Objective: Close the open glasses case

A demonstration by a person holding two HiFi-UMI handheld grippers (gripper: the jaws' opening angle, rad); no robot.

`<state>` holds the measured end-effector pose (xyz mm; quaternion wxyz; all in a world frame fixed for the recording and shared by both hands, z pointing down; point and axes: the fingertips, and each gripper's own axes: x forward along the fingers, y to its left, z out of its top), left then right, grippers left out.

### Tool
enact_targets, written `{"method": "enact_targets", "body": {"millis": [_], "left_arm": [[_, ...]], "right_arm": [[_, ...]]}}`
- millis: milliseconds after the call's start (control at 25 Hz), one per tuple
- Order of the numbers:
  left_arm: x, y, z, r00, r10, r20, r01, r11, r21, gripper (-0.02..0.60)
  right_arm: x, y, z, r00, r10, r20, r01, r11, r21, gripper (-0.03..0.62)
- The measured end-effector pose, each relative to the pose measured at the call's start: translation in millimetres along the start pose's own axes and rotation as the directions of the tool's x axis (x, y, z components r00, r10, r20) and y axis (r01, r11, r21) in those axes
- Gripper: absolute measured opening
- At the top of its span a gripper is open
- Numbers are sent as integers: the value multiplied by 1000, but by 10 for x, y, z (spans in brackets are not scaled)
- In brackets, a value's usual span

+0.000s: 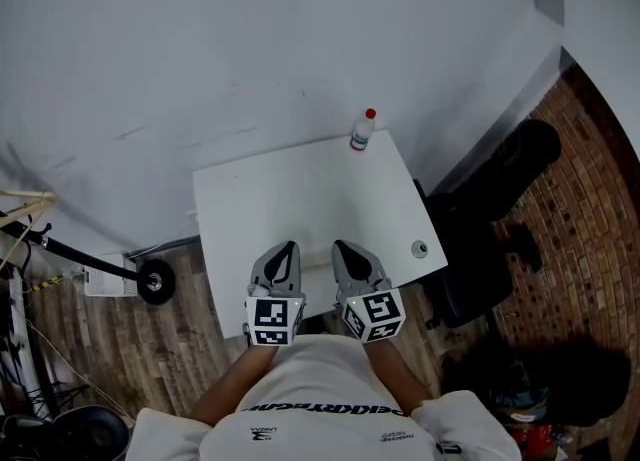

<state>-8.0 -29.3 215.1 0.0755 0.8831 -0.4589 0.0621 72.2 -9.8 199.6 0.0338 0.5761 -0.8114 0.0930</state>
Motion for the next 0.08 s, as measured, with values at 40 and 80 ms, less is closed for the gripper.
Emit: {"method": "enact_targets", "body": {"millis": [40, 80], "left_arm": [[2, 8, 1, 1000, 0, 3, 0, 1000, 1, -3], [4, 16, 3, 1000, 0, 5, 0, 1000, 2, -3]], "right_arm": [[8, 2, -1, 1000, 0, 1, 0, 1000, 0, 0], [17, 4, -3, 1000, 0, 3, 0, 1000, -1, 0]]}}
